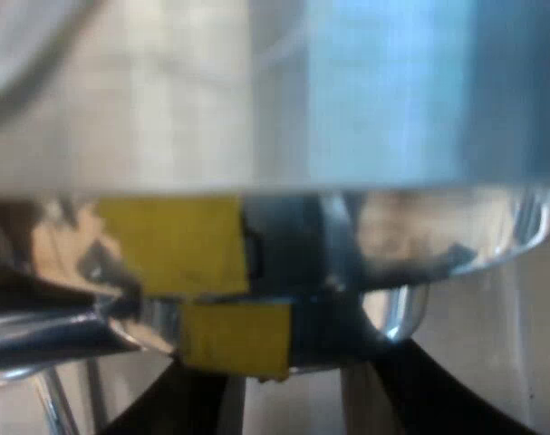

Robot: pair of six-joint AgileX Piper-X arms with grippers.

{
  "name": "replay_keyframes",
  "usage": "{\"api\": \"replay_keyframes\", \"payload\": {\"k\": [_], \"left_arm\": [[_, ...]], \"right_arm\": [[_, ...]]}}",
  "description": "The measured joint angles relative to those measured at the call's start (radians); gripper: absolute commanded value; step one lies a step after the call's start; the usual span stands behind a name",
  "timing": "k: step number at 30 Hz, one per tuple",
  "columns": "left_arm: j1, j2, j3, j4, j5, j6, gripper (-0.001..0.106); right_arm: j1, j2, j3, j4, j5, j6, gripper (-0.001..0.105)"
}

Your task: Put the handle in the coffee machine

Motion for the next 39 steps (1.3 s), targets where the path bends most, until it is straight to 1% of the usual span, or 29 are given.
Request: {"api": "replay_keyframes", "payload": {"k": [1,3,4,5,6,7,8,10,11,16,17,18,22,23,26,29,30,33,34,39], "left_arm": [[0.000,0.000,0.000,-0.001,-0.003,0.000,0.044],[0.000,-0.002,0.000,0.005,-0.010,0.002,0.052],[0.000,-0.001,0.000,0.005,-0.013,0.003,0.053],[0.000,-0.001,0.000,0.004,-0.021,0.002,0.058],[0.000,-0.001,0.000,0.004,-0.021,0.002,0.058],[0.000,-0.001,0.000,0.004,-0.022,0.004,0.060],[0.000,-0.001,0.000,0.004,-0.022,0.004,0.069],[0.000,-0.001,0.000,0.004,-0.025,0.005,0.070],[0.000,-0.004,-0.005,0.004,-0.044,0.007,0.070],[0.000,-0.007,-0.006,-0.004,-0.066,0.009,0.070],[0.000,-0.009,-0.006,-0.018,-0.096,0.013,0.070],[0.008,-0.009,-0.013,-0.015,-0.102,0.009,0.070],[0.035,-0.009,-0.045,-0.017,-0.102,-0.007,0.070],[0.070,-0.011,-0.082,-0.020,-0.102,-0.018,0.070],[0.083,-0.011,-0.096,-0.020,-0.104,-0.027,0.070],[0.134,-0.011,-0.138,-0.008,-0.104,-0.027,0.070],[0.157,-0.011,-0.161,-0.002,-0.091,-0.027,0.070],[0.184,-0.011,-0.192,-0.005,-0.075,-0.031,0.070],[0.188,-0.011,-0.207,-0.002,-0.066,-0.031,0.070],[0.186,-0.011,-0.209,0.005,-0.057,-0.031,0.070]], "right_arm": [[0.000,0.000,0.000,0.000,0.000,0.000,0.028],[-0.002,0.000,0.000,0.000,0.000,-0.003,0.028],[-0.001,0.000,0.000,0.000,0.000,-0.002,0.028],[-0.001,0.000,0.000,-0.002,0.000,-0.005,0.028],[-0.003,0.000,0.000,-0.006,0.000,-0.006,0.028],[-0.002,0.000,0.000,-0.010,0.002,-0.008,0.028],[-0.002,0.000,0.000,-0.013,0.002,-0.008,0.028],[-0.002,0.000,0.000,-0.016,0.002,-0.008,0.028],[-0.002,0.000,0.000,-0.015,0.002,-0.008,0.028],[-0.002,0.000,0.000,-0.015,0.002,-0.008,0.028],[-0.002,0.000,0.000,-0.015,0.002,-0.008,0.028],[-0.002,0.000,0.000,-0.015,0.002,-0.008,0.028],[-0.002,0.000,0.000,-0.015,0.002,-0.008,0.028],[-0.002,0.000,0.000,-0.015,0.002,-0.008,0.028],[-0.002,0.000,0.000,-0.015,0.002,-0.008,0.028],[-0.002,0.000,0.000,-0.015,0.002,-0.008,0.028],[-0.002,0.000,0.000,-0.015,0.002,-0.008,0.028],[-0.002,0.000,0.000,-0.015,0.002,-0.008,0.028],[-0.002,0.000,0.000,-0.019,0.002,-0.008,0.028],[-0.002,0.001,0.000,-0.039,0.002,-0.008,0.028]]}}
